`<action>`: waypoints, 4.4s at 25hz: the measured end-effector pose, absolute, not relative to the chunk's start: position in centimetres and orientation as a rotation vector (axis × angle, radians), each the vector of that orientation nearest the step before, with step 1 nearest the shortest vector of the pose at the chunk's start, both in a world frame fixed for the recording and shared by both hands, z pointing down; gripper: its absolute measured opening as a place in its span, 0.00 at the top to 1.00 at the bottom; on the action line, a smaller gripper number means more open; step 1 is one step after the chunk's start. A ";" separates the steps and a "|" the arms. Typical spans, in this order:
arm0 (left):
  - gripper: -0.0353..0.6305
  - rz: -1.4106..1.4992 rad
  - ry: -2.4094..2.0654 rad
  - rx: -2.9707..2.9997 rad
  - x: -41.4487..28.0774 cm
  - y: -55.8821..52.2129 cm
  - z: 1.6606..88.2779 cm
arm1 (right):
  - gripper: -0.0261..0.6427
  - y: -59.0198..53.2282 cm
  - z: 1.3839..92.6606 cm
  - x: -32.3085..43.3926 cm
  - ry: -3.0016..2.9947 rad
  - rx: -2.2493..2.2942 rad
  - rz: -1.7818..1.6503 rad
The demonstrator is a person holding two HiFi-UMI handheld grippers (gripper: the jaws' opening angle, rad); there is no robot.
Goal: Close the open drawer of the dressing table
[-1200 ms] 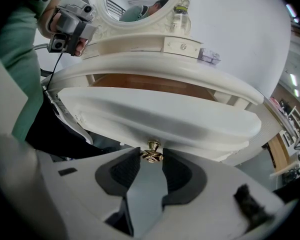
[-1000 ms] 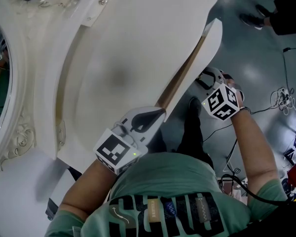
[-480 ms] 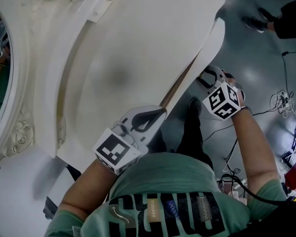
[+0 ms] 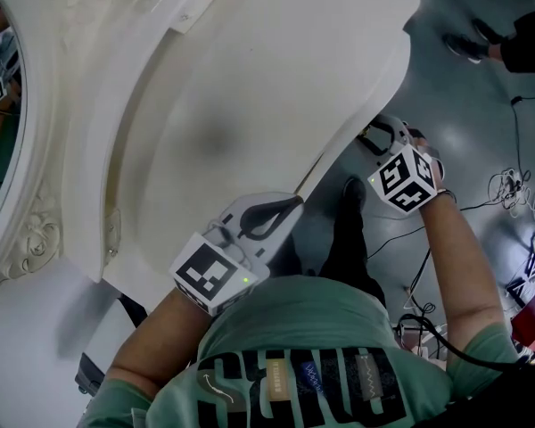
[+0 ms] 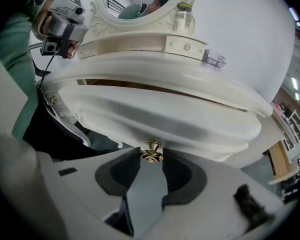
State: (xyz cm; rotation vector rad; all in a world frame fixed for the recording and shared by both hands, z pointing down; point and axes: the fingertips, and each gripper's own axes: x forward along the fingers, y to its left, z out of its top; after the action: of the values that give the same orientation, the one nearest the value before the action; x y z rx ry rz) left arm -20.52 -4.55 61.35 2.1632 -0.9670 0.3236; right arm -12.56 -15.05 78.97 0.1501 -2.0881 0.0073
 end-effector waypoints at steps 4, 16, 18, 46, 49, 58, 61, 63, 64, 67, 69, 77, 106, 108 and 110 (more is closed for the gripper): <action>0.94 0.317 -0.971 2.157 -20.9 -4.2 61.4 | 0.75 -15.2 79.0 -13.1 -2.088 0.149 0.002; 0.94 0.298 -0.990 2.146 -22.0 -3.7 61.5 | 0.75 -15.6 79.0 -14.6 -2.090 0.143 -0.009; 0.94 0.297 -0.992 2.137 -22.1 -3.6 61.5 | 0.75 -15.6 79.1 -14.8 -2.090 0.143 -0.009; 0.94 0.262 -0.990 2.128 -23.2 -3.0 61.9 | 0.75 -16.5 78.9 -17.7 -2.108 0.139 -0.029; 0.94 0.257 -0.990 2.127 -23.4 -2.9 61.9 | 0.75 -16.5 78.9 -17.8 -2.103 0.139 -0.033; 0.94 0.241 -0.996 2.116 -24.0 -2.4 61.9 | 0.75 -16.5 79.1 -17.9 -2.087 0.134 -0.036; 0.94 0.237 -1.000 2.114 -24.1 -2.4 61.8 | 0.75 -16.5 79.0 -18.0 -2.082 0.138 -0.033; 0.94 0.240 -1.001 2.116 -24.1 -2.4 61.8 | 0.75 -16.5 79.0 -18.0 -2.082 0.141 -0.031; 0.94 0.242 -1.002 2.118 -24.1 -2.4 61.7 | 0.75 -16.5 79.0 -18.0 -2.082 0.145 -0.028; 0.94 0.244 -1.007 2.118 -24.0 -2.4 61.4 | 0.74 -16.5 79.0 -17.9 -2.097 0.167 -0.015; 0.94 0.249 -1.013 2.115 -24.0 -2.4 61.1 | 0.74 -16.6 78.9 -17.9 -2.115 0.195 -0.020; 0.94 0.256 -1.028 2.118 -23.1 -2.3 59.7 | 0.72 -16.5 77.7 -14.5 -2.096 0.257 -0.027; 0.94 0.296 -1.092 2.282 -10.3 -6.9 45.9 | 0.92 -11.3 58.7 0.3 -2.376 0.324 0.059; 0.94 0.286 -1.118 2.298 -9.1 -7.2 44.3 | 0.92 -11.0 56.8 1.4 -2.409 0.312 0.061; 0.94 0.272 -1.148 2.300 -8.0 -7.0 42.8 | 0.92 -10.6 54.5 2.2 -2.442 0.302 0.074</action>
State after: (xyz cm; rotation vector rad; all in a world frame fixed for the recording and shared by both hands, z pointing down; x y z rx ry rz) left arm -7.98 -6.99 42.81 2.2999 -1.1479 0.2725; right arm 2.22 -10.56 54.48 0.3021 -2.4421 0.0745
